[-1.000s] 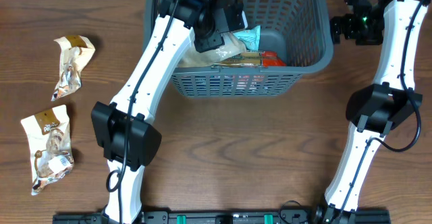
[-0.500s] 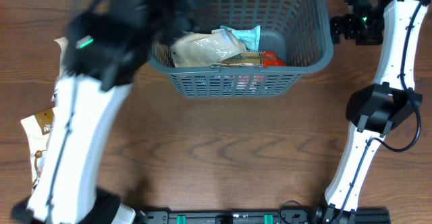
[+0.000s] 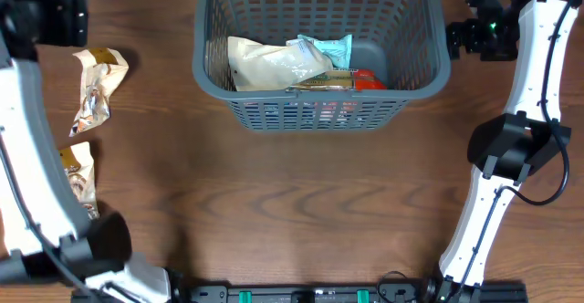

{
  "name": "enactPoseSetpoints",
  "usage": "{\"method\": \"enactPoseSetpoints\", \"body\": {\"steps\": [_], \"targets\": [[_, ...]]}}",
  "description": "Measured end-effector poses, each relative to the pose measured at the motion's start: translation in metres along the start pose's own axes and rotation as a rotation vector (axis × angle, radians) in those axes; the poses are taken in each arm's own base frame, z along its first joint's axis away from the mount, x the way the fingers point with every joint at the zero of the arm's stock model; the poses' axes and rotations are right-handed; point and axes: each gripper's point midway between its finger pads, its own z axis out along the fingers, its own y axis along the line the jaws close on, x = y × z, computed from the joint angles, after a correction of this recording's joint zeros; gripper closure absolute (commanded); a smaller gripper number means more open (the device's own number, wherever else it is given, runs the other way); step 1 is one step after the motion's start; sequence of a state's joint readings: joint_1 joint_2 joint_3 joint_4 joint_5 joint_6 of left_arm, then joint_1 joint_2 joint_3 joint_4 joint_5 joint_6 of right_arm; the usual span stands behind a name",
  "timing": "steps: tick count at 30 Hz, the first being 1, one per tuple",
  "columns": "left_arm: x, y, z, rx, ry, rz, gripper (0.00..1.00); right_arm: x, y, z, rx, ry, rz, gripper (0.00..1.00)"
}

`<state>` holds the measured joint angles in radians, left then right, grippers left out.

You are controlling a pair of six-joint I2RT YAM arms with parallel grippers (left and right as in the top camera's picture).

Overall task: Pack container
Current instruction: 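Withdraw the left gripper back to the pouches at the left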

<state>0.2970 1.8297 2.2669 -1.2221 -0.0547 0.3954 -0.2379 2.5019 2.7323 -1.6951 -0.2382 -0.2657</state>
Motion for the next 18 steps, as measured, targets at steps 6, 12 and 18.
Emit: {"method": "enactPoseSetpoints", "body": {"steps": [6,12,18], "targets": [[0.032,0.009,0.079,0.063,0.171,-0.053,0.09,0.000,0.000,0.000,-0.002,-0.001,0.000,0.01],[0.050,-0.004,0.145,0.114,0.264,-0.051,0.09,0.000,0.001,0.000,-0.005,-0.001,0.000,0.01],[0.069,-0.017,0.196,0.149,0.334,-0.048,0.09,0.000,0.001,0.000,-0.005,-0.001,0.000,0.01]]}}
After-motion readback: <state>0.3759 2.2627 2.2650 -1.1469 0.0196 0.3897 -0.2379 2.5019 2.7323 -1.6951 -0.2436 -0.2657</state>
